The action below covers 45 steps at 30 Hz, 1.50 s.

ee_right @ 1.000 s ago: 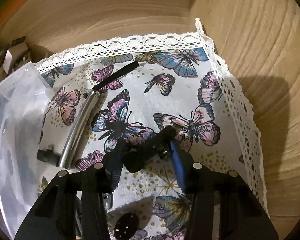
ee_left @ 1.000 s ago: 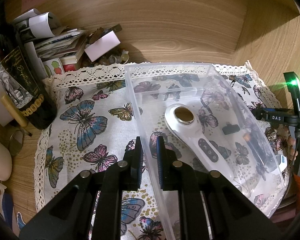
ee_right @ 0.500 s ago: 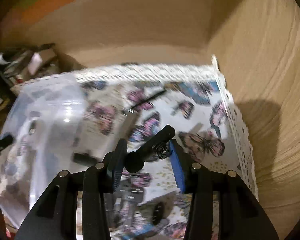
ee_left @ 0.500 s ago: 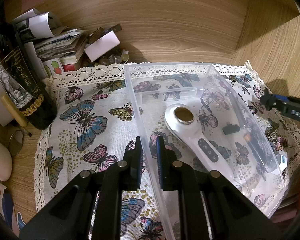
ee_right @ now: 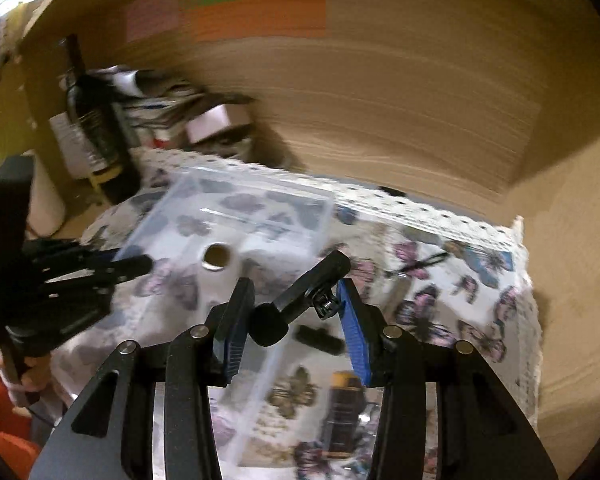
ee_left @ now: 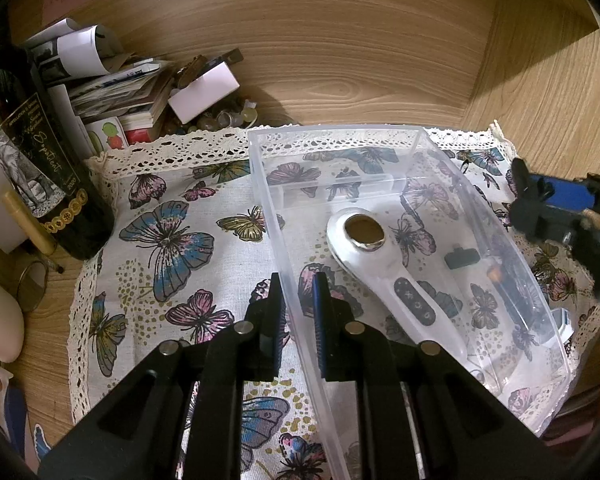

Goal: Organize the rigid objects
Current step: 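Carry the black plug into the clear box and release it, then grasp the silver metal tube with the right gripper and lift it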

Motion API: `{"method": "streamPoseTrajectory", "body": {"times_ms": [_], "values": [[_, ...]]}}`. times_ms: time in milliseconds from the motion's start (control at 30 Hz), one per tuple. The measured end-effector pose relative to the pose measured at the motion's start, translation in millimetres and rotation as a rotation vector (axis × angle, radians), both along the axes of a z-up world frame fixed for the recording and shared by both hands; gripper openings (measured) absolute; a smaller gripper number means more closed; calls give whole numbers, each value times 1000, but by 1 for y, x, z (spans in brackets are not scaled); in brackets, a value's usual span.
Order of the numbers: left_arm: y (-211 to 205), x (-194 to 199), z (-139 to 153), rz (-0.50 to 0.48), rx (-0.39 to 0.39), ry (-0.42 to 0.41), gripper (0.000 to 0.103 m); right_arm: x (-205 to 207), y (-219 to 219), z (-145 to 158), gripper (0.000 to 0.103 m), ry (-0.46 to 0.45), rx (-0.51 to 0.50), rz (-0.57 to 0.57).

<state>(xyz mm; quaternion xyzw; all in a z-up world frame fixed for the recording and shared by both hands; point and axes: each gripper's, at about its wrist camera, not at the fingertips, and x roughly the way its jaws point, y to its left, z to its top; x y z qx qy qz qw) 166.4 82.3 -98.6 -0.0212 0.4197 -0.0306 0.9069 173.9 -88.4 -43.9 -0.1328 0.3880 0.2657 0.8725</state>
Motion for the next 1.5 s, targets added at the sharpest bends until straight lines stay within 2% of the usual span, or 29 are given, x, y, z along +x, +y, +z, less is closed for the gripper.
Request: {"method": "streamPoseTrajectory", "body": {"times_ms": [200,500,700,833,933,1200,1500], "values": [[0,1,-1,-2,-2,0,13,-8,24,-17,40,37,-48,79],[0,1,-1,-1,-1,-1,13,-8,40,-37,40,86,-114,131],[-1,0,-1,-1,1,-1,13,-7,38,-35,42,98,-104,113],[-3,0,-1,-2,4,-1,13,-11,38,-31,49,72,-110,116],[-3,0,-1,-2,3,-1,13,-13,37,-25,50,57,-101,117],[-3,0,-1,-2,3,-1,13,-12,20,-6,50,19,-58,72],[-3,0,-1,-3,5,-1,13,4,-24,14,50,-26,-46,-70]]}}
